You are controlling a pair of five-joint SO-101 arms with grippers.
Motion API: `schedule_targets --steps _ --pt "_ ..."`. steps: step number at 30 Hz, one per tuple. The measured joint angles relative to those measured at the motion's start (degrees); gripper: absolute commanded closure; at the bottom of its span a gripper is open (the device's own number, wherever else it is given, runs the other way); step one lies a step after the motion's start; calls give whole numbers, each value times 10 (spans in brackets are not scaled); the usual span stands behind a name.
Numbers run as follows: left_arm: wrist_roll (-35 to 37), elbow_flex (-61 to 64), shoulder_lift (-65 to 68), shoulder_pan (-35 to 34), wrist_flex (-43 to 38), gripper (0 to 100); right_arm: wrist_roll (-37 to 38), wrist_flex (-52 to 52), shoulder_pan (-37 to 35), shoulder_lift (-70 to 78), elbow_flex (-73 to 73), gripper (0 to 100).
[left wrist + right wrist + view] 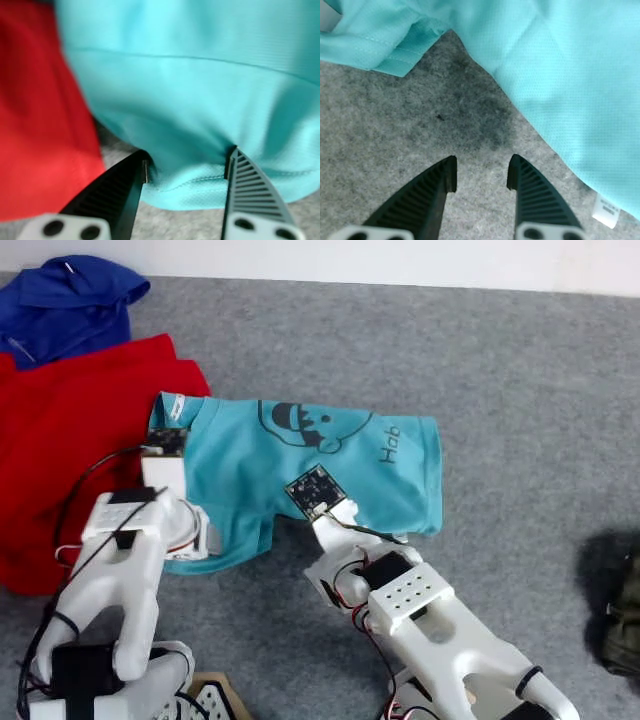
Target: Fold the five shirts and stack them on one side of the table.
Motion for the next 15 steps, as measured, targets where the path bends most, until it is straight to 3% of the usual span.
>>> schedule_targets --steps 4,11,15 --pt "-18 -22 0 -32 37 748 0 0 0 0 0 822" --pt "-36 -109 0 -44 179 748 0 0 0 0 0 822" --pt "-40 -116 0 -45 206 748 0 0 0 0 0 822"
